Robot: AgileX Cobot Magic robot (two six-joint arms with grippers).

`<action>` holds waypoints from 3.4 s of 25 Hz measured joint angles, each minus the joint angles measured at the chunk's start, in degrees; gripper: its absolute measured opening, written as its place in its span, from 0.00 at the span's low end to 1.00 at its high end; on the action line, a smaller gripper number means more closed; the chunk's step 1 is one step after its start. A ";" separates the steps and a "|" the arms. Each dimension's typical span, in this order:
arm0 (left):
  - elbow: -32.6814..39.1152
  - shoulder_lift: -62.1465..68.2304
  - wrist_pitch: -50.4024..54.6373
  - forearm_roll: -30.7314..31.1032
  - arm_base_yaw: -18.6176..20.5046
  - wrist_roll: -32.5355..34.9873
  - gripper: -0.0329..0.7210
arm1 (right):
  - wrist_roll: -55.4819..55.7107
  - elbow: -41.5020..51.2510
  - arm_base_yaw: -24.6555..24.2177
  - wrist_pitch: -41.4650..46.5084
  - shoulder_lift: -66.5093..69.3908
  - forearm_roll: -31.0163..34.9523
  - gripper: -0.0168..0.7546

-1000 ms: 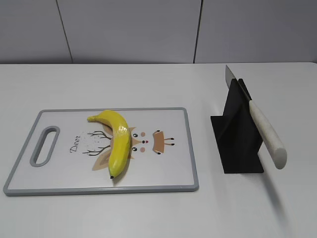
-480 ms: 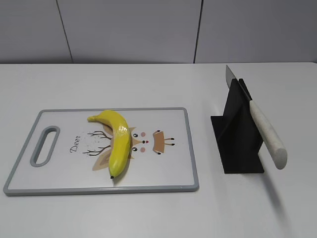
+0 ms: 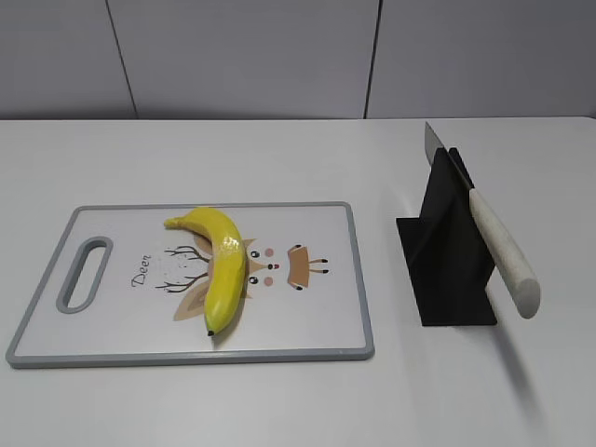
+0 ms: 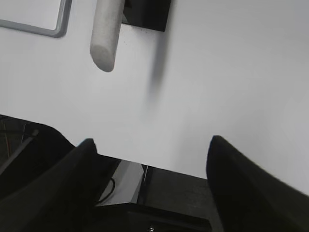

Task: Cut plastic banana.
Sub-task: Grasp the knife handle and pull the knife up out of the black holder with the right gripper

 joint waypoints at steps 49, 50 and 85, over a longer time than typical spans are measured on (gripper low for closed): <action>0.00 0.00 0.00 0.04 0.00 0.00 0.61 | 15.24 -15.67 9.56 -2.05 46.35 -5.67 0.30; 0.00 0.00 0.00 0.04 0.00 0.00 0.61 | 16.36 -15.67 9.50 -1.64 46.35 -6.19 0.24; 0.00 0.00 0.00 0.06 0.00 0.00 0.61 | 16.13 -15.74 9.49 -0.91 34.03 -5.20 0.24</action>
